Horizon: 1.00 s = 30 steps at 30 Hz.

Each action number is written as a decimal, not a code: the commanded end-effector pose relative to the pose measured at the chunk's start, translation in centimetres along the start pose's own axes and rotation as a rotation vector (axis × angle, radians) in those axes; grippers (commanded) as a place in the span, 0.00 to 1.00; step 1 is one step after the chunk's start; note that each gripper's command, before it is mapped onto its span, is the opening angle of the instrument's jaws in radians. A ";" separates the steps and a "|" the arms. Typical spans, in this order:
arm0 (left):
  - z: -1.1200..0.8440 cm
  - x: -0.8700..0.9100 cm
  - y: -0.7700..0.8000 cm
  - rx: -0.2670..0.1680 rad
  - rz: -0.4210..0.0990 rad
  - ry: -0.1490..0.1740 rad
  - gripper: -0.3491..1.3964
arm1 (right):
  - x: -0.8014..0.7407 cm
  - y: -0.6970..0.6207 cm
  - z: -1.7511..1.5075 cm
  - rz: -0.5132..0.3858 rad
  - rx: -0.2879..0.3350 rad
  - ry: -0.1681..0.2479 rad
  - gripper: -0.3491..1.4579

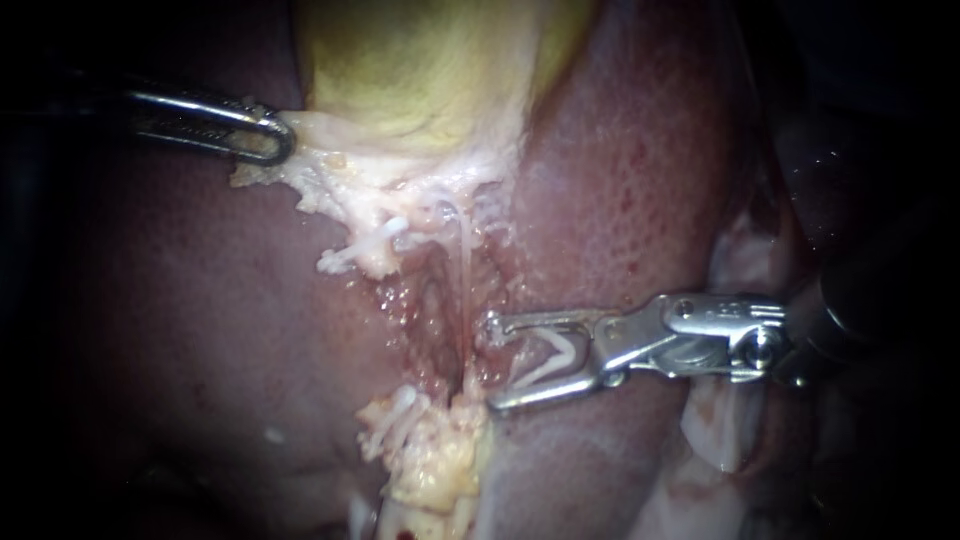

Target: Clipping first clip right tube

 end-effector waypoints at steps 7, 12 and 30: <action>0.00 0.00 0.01 0.000 0.000 0.000 0.00 | -0.12 0.02 0.30 0.003 0.020 -0.013 0.46; 0.00 0.00 0.01 0.000 0.000 0.000 0.00 | -0.12 0.01 0.44 0.012 0.026 0.001 0.46; 0.00 0.00 0.01 0.000 0.000 0.000 0.00 | 0.19 -0.32 0.53 0.054 0.127 0.079 0.45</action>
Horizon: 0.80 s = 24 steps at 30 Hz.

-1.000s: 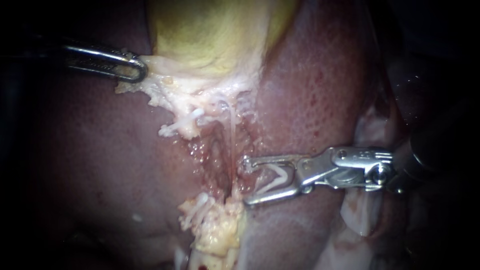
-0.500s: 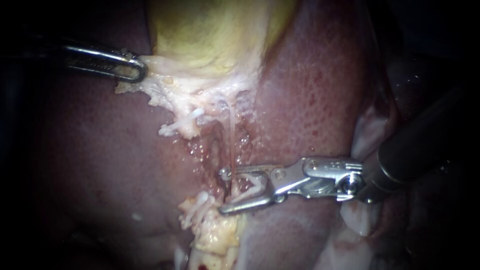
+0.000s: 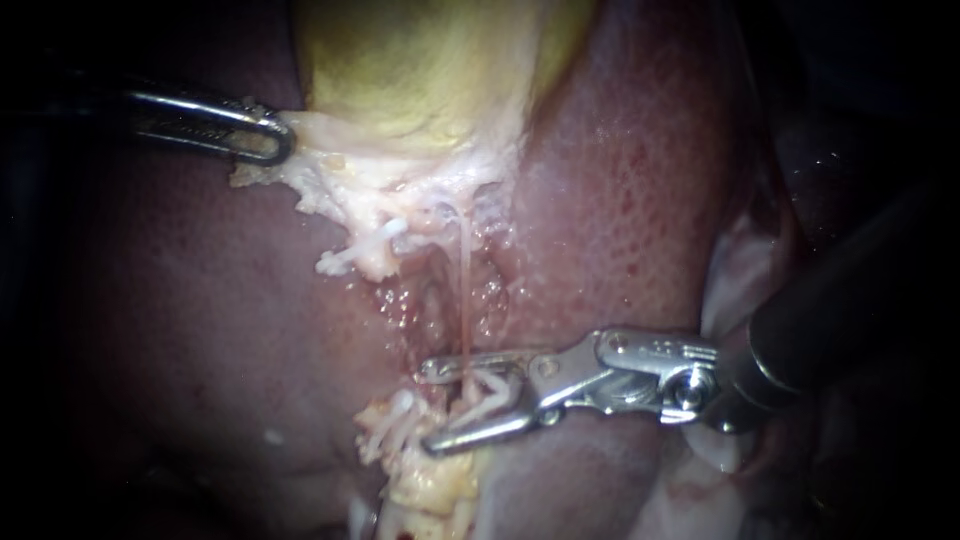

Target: Clipping first clip right tube

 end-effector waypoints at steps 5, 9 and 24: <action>0.00 0.00 0.00 0.000 0.000 0.000 0.00 | 0.18 -0.17 0.01 0.003 0.038 0.013 0.45; 0.00 0.00 0.00 0.000 0.000 0.000 0.00 | 0.29 -0.26 0.02 0.007 0.047 0.023 0.44; -0.01 0.00 0.00 -0.001 0.000 0.000 0.00 | 0.47 -0.33 -0.03 0.017 0.056 0.029 0.40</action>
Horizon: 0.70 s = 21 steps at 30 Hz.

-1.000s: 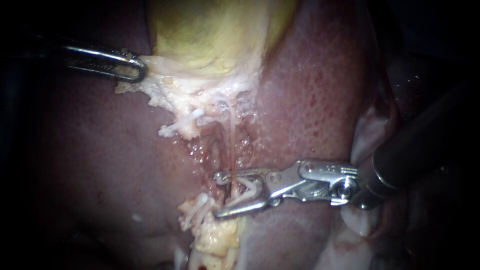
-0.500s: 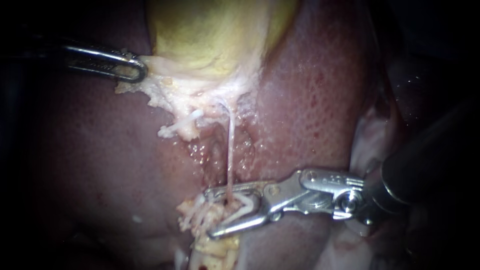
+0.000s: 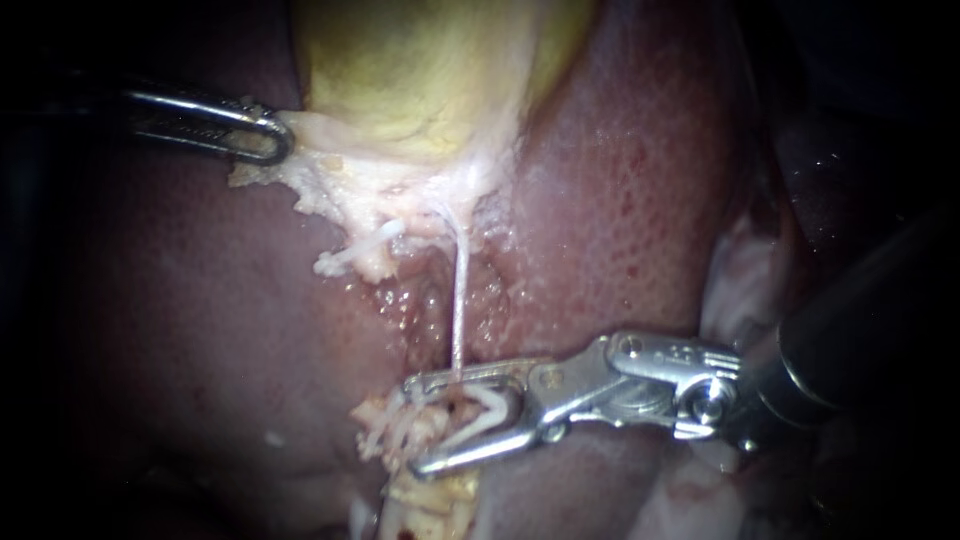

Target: Clipping first clip right tube

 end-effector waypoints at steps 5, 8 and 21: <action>0.00 0.00 0.00 -0.001 0.000 0.000 0.00 | -0.02 0.02 -0.03 0.018 0.000 -0.001 0.33; 0.00 0.00 0.00 -0.001 0.000 0.000 0.00 | -0.02 0.03 -0.06 0.029 -0.011 0.002 0.26; 0.00 0.00 0.00 -0.001 0.000 0.000 0.00 | -0.04 0.06 -0.09 0.159 -0.012 -0.004 0.00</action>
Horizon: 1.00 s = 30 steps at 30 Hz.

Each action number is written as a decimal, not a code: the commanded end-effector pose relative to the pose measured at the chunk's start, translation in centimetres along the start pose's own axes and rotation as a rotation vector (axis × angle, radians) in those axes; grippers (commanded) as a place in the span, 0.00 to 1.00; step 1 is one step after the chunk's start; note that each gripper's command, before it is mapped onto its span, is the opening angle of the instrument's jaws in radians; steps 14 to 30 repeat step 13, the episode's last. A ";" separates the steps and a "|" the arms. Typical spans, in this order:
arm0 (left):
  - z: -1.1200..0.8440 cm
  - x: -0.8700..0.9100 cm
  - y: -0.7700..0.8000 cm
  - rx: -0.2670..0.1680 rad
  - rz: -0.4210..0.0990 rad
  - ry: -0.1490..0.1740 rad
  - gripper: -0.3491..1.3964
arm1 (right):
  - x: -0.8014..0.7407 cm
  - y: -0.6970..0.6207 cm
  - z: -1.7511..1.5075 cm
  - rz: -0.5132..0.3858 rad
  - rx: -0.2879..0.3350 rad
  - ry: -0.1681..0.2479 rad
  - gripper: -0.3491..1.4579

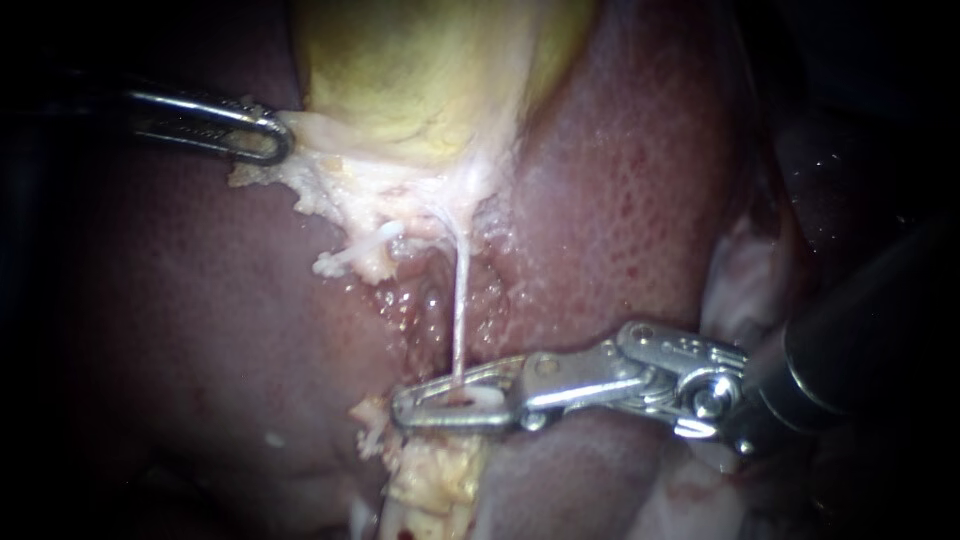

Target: Clipping first clip right tube

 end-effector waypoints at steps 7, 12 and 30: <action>0.00 0.00 0.00 0.000 0.000 0.000 0.00 | -0.01 0.02 0.00 0.002 -0.008 -0.023 0.00; 0.00 0.00 0.00 0.000 0.000 0.000 0.00 | -0.01 0.02 -0.01 0.002 -0.008 -0.023 0.00; 0.00 0.00 0.00 0.000 0.000 0.000 0.00 | -0.01 0.03 -0.01 0.002 -0.008 -0.023 0.00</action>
